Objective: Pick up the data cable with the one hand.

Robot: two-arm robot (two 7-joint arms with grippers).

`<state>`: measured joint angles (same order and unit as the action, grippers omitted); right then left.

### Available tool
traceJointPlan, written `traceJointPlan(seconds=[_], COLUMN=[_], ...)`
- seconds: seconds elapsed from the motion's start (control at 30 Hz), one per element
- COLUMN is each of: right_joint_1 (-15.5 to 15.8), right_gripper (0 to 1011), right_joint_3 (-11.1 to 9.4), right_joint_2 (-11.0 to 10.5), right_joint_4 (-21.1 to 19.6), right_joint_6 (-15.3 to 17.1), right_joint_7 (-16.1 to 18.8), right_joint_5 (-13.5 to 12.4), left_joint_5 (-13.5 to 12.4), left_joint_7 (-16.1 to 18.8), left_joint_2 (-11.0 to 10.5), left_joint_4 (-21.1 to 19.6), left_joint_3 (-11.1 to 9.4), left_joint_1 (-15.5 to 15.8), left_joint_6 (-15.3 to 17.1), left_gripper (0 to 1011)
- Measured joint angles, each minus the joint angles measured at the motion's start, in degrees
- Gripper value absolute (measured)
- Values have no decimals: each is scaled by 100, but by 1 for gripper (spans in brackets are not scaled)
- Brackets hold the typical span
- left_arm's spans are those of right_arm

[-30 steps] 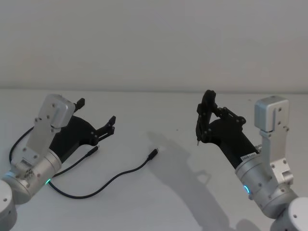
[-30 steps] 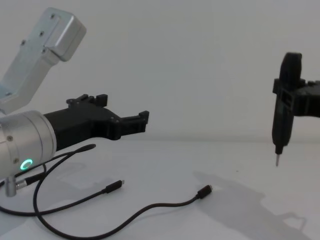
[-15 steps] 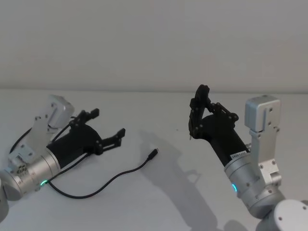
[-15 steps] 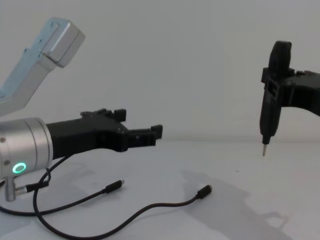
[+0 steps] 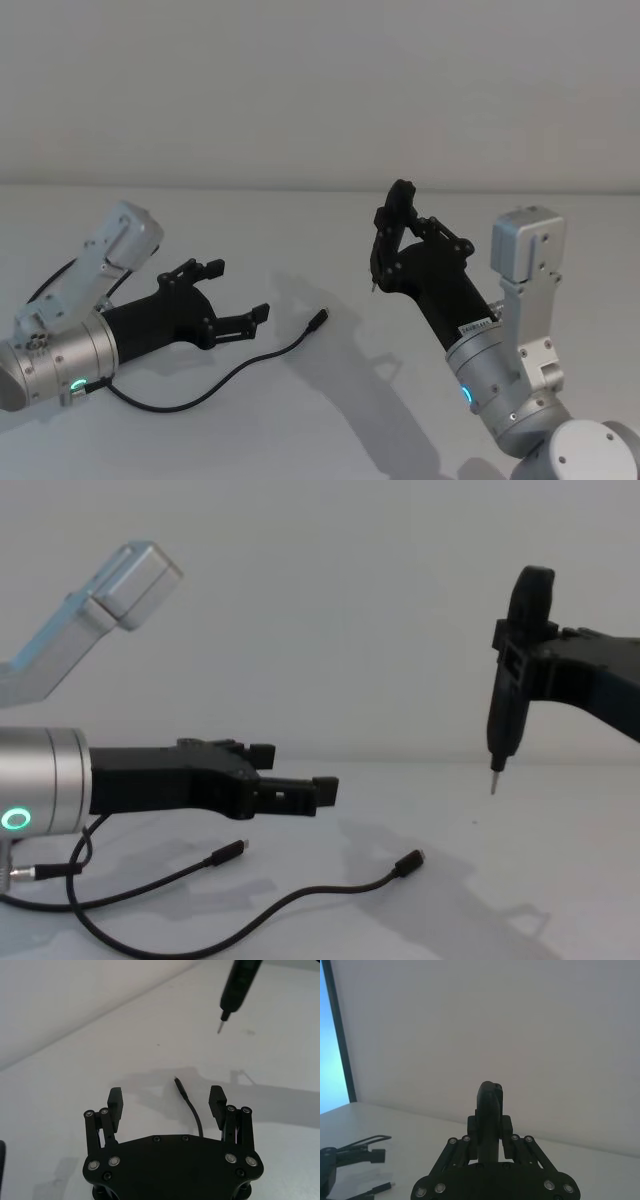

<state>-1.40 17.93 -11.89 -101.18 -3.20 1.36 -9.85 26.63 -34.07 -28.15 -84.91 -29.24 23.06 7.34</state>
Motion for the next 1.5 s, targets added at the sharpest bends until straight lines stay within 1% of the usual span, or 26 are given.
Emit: traceJointPlan(seconds=[0.13,0.27,0.37,0.8,0.93,1.23,1.5], right_joint_1=[-29,-55,-79,-174,-186,-207,-225], right_gripper=[274,274,275,275,274,275,275], right_joint_3=[16,22,28,34,27,-17,-75], right_joint_2=[28,45,56,84,95,129,163], right_joint_4=[77,137,179,300,324,395,447], right_joint_6=[-80,-131,-169,-241,-242,-240,-240], right_joint_7=[95,173,239,474,523,620,667], right_joint_5=[-14,-44,-58,-92,-98,-117,-132], left_joint_5=[-31,-110,-193,-504,-577,-742,-837], left_joint_7=[-49,-57,-82,-265,-312,-375,-366], left_joint_2=[-67,-120,-160,-301,-339,-373,-371], left_joint_4=[-49,-103,-138,-204,-203,-103,-38], left_joint_3=[-91,-191,-304,-700,-787,-927,-960], left_joint_1=[65,137,217,518,574,649,669], left_joint_6=[175,307,414,720,788,878,932], left_gripper=[1001,1001,1001,1001,1001,1001,1001])
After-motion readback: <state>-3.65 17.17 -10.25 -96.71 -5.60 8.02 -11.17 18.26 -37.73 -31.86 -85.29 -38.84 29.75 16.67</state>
